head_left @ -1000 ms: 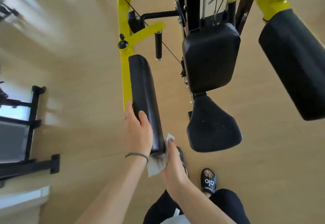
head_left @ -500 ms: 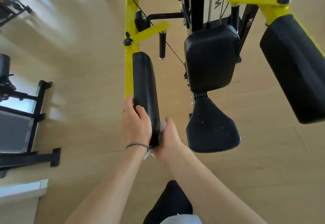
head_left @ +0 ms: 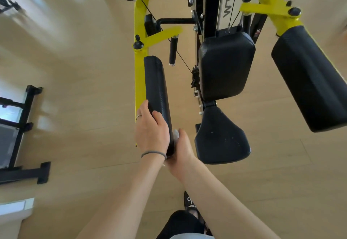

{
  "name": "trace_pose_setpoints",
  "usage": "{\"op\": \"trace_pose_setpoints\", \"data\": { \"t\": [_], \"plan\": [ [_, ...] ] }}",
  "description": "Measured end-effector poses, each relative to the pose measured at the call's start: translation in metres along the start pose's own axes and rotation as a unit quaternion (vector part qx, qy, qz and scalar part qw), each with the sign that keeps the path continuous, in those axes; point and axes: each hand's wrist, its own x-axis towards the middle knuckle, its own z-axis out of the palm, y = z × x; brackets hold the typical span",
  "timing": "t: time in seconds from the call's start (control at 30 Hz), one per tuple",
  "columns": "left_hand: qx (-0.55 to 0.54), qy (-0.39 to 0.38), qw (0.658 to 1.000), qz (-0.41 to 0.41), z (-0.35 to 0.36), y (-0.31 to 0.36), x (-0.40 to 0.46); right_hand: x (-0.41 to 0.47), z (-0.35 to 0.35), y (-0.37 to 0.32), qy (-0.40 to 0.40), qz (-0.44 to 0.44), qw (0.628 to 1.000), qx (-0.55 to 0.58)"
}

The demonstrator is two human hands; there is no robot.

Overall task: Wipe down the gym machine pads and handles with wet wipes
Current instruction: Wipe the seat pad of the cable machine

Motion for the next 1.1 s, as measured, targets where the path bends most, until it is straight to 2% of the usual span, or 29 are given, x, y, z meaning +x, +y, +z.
{"op": "trace_pose_setpoints", "data": {
  "t": [0.13, 0.23, 0.3, 0.4, 0.47, 0.53, 0.63, 0.73, 0.83, 0.93, 1.03, 1.1],
  "plan": [
    [-0.015, -0.004, 1.0, 0.02, -0.002, -0.003, -0.002, 0.016, -0.015, -0.001, 0.016, 0.059, 0.997, 0.052],
    [-0.027, 0.003, 0.998, 0.048, -0.006, -0.005, -0.002, 0.013, -0.029, 0.005, 0.009, 0.044, 0.996, 0.081],
    [0.005, 0.025, 0.988, 0.152, -0.009, -0.005, -0.007, 0.008, -0.043, 0.004, -0.01, 0.022, 0.993, 0.119],
    [0.05, 0.014, 0.928, 0.37, -0.008, -0.009, -0.031, -0.013, -0.076, -0.009, -0.034, -0.051, 0.993, 0.106],
    [0.036, -0.024, 0.903, 0.427, 0.002, -0.01, -0.053, -0.025, -0.1, -0.022, -0.05, -0.086, 0.992, 0.072],
    [0.02, -0.063, 0.898, 0.435, 0.02, -0.016, -0.077, -0.033, -0.122, -0.036, -0.035, -0.111, 0.992, 0.045],
    [0.021, -0.125, 0.915, 0.382, 0.061, -0.031, -0.111, -0.032, -0.166, -0.058, -0.001, -0.147, 0.989, -0.004],
    [0.007, -0.164, 0.96, 0.226, 0.104, -0.044, -0.137, -0.025, -0.208, -0.082, 0.009, -0.171, 0.984, -0.058],
    [-0.033, -0.179, 0.979, 0.093, 0.145, -0.051, -0.149, -0.012, -0.245, -0.095, 0.052, -0.178, 0.974, -0.133],
    [-0.051, -0.185, 0.981, 0.018, 0.187, -0.064, -0.149, 0.014, -0.279, -0.099, 0.069, -0.241, 0.903, -0.349],
    [-0.057, -0.2, 0.978, -0.022, 0.227, -0.089, -0.147, 0.035, -0.3, -0.1, 0.077, -0.244, 0.849, -0.461],
    [-0.065, -0.213, 0.974, -0.038, 0.256, -0.107, -0.141, 0.058, -0.313, -0.1, 0.085, -0.284, 0.786, -0.543]
  ]
}}
